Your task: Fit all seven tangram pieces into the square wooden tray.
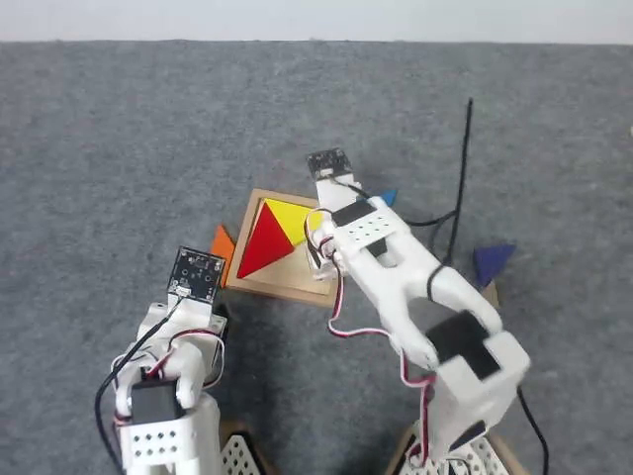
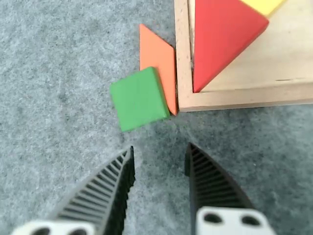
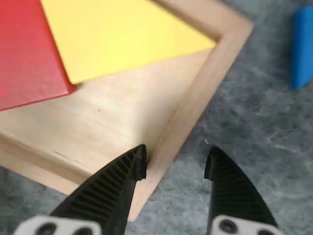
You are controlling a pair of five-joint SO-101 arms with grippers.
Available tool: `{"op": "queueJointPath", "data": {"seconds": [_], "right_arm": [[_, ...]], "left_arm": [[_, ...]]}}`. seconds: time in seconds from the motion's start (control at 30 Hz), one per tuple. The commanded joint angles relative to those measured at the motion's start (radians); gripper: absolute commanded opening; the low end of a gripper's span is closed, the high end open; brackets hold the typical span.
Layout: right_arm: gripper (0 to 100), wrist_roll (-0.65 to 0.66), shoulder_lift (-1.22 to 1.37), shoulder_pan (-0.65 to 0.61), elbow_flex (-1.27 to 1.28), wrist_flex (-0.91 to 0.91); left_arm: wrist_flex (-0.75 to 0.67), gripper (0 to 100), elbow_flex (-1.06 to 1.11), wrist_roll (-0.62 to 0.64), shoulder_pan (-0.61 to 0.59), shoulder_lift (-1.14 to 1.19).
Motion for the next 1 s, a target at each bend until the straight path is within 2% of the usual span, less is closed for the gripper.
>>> {"op": "queueJointPath", "data": {"seconds": [0.0, 0.17, 0.43, 0.7, 0.97], "right_arm": [[20.3, -0.005, 0.016, 0.018, -0.040, 0.019], [10.2, 0.000, 0.010, 0.077, -0.040, 0.067], [9.7, 0.164, 0.015, 0.170, -0.029, 0.168], [8.6, 0.305, -0.005, 0.275, 0.046, 0.166], [8.7, 0.313, -0.228, 0.216, 0.192, 0.145]], "left_arm": [[-0.032, 17, -0.007, -0.009, -0.008, -0.002], [-0.032, 17, -0.007, -0.009, -0.008, -0.002], [-0.032, 17, -0.007, -0.009, -0.008, -0.002], [-0.032, 17, -0.007, -0.009, -0.008, -0.002], [-0.040, 17, -0.007, -0.009, -0.008, -0.002]]}}
